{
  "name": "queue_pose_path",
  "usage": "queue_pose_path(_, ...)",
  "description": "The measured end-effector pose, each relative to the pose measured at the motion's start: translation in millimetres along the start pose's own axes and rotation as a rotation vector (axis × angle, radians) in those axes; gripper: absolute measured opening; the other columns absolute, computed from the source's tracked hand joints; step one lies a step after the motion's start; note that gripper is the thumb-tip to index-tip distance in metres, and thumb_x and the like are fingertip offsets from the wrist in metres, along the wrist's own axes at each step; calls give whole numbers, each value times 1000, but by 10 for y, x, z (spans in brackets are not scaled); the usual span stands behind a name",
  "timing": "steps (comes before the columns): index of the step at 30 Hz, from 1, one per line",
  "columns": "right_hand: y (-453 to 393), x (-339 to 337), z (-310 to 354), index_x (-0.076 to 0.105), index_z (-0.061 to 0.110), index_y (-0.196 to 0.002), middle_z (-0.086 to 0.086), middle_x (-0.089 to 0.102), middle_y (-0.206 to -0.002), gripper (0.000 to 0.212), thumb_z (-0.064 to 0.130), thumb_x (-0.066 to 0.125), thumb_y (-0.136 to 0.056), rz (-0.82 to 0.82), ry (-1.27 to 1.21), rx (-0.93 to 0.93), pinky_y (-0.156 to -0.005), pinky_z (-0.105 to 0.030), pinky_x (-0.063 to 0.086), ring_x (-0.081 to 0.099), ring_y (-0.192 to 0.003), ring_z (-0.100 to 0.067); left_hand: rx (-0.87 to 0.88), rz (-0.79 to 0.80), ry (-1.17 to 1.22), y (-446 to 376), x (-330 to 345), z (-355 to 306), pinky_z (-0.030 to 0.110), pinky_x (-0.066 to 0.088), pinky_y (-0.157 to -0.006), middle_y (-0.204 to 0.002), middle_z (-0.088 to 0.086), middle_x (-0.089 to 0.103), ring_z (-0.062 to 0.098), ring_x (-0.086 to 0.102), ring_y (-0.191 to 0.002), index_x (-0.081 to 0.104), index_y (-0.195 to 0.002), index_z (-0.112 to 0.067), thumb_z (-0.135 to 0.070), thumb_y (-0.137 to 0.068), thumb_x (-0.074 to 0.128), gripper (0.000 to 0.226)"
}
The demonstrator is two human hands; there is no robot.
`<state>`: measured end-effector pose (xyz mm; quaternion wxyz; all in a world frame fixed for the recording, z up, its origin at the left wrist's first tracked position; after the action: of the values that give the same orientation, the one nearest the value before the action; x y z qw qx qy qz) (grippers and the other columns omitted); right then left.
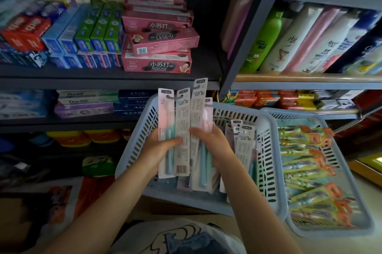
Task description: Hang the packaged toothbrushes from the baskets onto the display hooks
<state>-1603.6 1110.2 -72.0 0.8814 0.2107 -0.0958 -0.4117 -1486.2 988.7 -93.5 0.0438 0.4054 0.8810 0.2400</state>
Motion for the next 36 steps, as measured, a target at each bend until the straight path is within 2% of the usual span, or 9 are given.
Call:
queue_pose_path(3,35,60,48,71,23,-109,0,77,-104,22,34,69,-91,-46,152,-55,-96,-50,56,73,-99,-21,-6,48,4,14,55,8,47,57,-94,-108,-3,77,18,74,-99,65,-126,-25,-14,-86,77,43)
queue_pose_path(7,96,159,79,60,14,-130,-6,64,-132,94,87,40,-75,-16,234,-35,-109,-49,44,58,-125,-23,43,122,41,86,200,-67,35,52,-98,-114,-11,73,8,69,-108,60,-133,-35,-34,-89,73,46)
queue_pose_path(10,100,155,92,59,19,-103,-8,64,-129,59,71,41,-82,4,230,-15,-109,-44,42,57,-123,-23,31,152,72,79,208,-84,38,51,-102,-119,-6,73,12,68,-112,60,-130,-35,-43,-81,79,53)
queue_pose_path(13,108,132,130,64,8,-98,-6,62,-90,26,32,53,-101,56,240,-112,-78,-31,44,58,-86,-17,25,177,56,82,191,-114,29,54,-91,-111,-7,75,6,71,-101,63,-117,-39,-36,-83,75,36)
queue_pose_path(15,101,123,132,65,13,-97,-1,63,-86,16,24,55,-103,59,233,-118,-75,-28,46,59,-82,-14,6,165,46,72,171,-139,32,54,-92,-108,-5,77,12,72,-102,66,-117,-36,-33,-84,75,35)
queue_pose_path(20,83,145,279,72,8,-110,-14,76,-98,29,31,56,-102,16,136,-103,-90,-46,58,73,-91,-30,-10,82,19,76,1,-304,43,57,-89,-101,8,77,28,72,-99,68,-120,-21,-20,-85,73,36)
queue_pose_path(27,172,544,906,72,22,-105,-3,78,-102,29,46,55,-102,59,2,-247,-92,-39,57,74,-96,-19,74,108,152,169,-309,-914,47,57,-88,-107,19,75,36,72,-97,69,-119,-10,-15,-80,79,41)
queue_pose_path(33,270,1302,1745,76,14,-106,-5,78,-101,36,43,55,-102,101,-10,-455,-90,-39,59,75,-95,-22,294,113,186,328,-701,-1773,38,55,-80,-90,8,77,24,74,-82,72,-104,-16,-4,-78,74,29)
queue_pose_path(36,301,1713,2067,74,12,-111,-6,78,-106,33,38,54,-104,138,-55,-518,-89,-35,60,74,-99,-20,406,97,180,431,-992,-2130,44,58,-87,-101,11,77,29,74,-94,73,-109,-18,-13,-67,77,43)
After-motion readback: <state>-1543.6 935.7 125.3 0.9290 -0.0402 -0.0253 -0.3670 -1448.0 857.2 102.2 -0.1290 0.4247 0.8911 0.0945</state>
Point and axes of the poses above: each hand's wrist, its own y-axis away from the middle knuckle, its own x-axis out of the palm, z = x × y, the point moved 2 cm from there along -y, towards the middle knuckle
